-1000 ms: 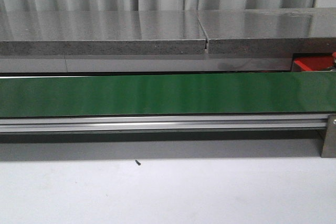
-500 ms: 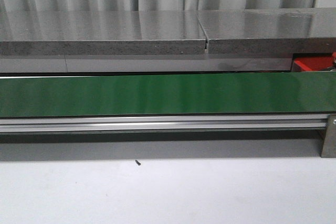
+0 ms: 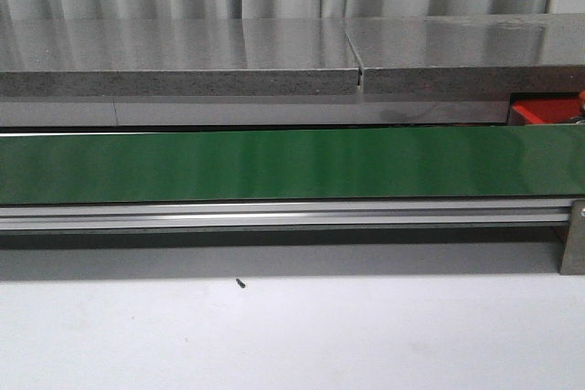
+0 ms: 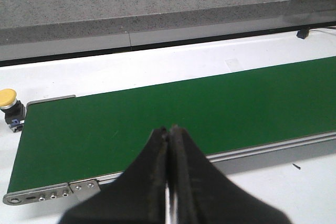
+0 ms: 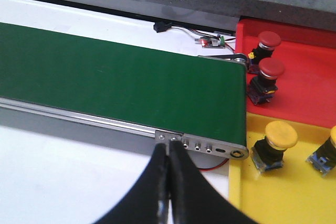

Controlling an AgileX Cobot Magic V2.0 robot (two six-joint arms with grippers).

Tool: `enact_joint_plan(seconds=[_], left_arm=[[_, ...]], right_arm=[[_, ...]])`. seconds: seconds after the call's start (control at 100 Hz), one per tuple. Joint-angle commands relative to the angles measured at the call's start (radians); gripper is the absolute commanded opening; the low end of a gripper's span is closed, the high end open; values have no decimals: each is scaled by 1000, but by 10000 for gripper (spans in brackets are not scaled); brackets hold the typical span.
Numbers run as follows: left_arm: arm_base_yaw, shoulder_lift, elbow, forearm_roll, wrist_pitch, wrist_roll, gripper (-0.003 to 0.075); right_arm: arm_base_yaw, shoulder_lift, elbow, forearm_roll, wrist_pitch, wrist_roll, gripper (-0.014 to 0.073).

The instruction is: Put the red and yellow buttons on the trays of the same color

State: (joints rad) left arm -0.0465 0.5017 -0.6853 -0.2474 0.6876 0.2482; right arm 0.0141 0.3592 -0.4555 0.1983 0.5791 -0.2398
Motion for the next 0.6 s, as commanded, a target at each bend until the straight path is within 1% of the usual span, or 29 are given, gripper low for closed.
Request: enact_joint_plan(seconds=[0.0, 0.18, 0.31, 0.43, 0.54, 0.59], left_arm=[[-4, 18, -27, -7, -92, -5, -19], [14, 118, -51, -7, -100, -83, -19], [47, 229, -93, -7, -102, -93, -19], [117, 338, -143, -25, -100, -105, -19], [209, 438, -196, -25, -79, -119, -17], [249, 477, -215, -25, -69, -119, -4]], right_arm=[[4, 7, -25, 12, -64, -9, -115], [4, 7, -25, 12, -64, -9, -115], [4, 7, -25, 12, -64, -9, -115], [4, 7, -25, 12, -64, -9, -115], [4, 7, -25, 12, -64, -9, -115], [4, 7, -25, 12, -64, -9, -115]])
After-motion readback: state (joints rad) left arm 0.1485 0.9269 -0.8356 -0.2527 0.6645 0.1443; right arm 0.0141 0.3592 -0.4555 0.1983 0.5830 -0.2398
